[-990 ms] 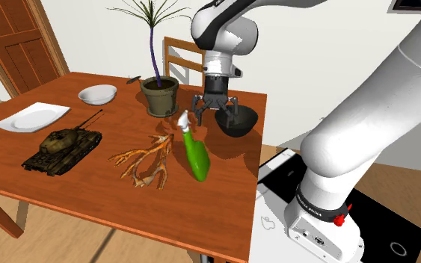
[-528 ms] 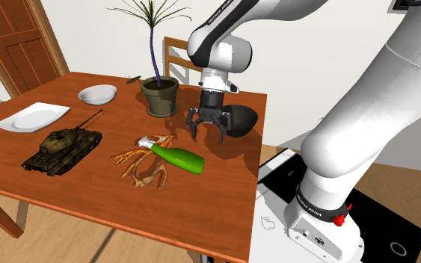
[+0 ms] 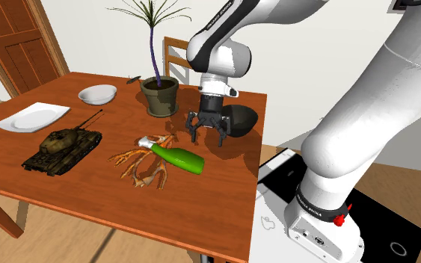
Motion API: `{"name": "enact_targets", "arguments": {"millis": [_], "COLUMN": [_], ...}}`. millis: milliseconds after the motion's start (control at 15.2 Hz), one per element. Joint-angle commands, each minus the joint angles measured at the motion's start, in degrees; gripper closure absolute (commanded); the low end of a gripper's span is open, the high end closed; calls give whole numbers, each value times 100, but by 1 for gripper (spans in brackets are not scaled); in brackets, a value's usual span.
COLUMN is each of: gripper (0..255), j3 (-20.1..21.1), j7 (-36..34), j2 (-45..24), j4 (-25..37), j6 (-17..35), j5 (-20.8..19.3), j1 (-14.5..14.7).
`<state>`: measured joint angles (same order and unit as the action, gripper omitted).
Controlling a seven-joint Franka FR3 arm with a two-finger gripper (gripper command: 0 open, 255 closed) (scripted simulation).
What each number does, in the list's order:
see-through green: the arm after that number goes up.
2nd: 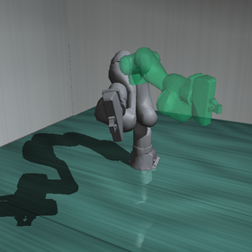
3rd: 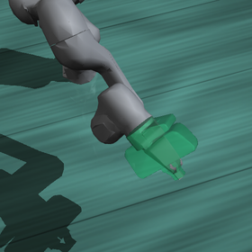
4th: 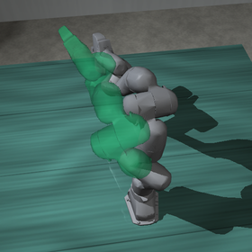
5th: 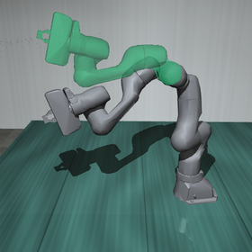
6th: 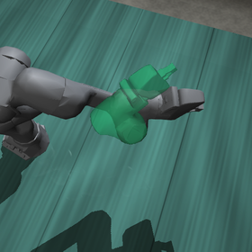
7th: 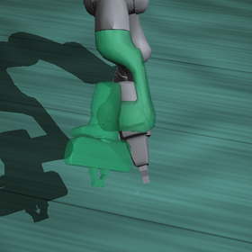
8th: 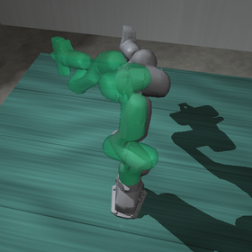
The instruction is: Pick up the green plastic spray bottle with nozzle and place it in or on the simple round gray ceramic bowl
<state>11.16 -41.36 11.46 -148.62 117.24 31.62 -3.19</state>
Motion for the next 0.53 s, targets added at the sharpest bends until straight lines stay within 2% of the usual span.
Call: {"name": "enact_targets", "arguments": {"millis": [0,66,132,462], "gripper": [0,0,255,255], "j3": [0,0,0,0], "j7": [0,0,0,0], "j2": [0,0,0,0], "j4": [0,0,0,0], "j6": [0,0,0,0], "j5": [0,0,0,0], "j1": [0,0,0,0]}}
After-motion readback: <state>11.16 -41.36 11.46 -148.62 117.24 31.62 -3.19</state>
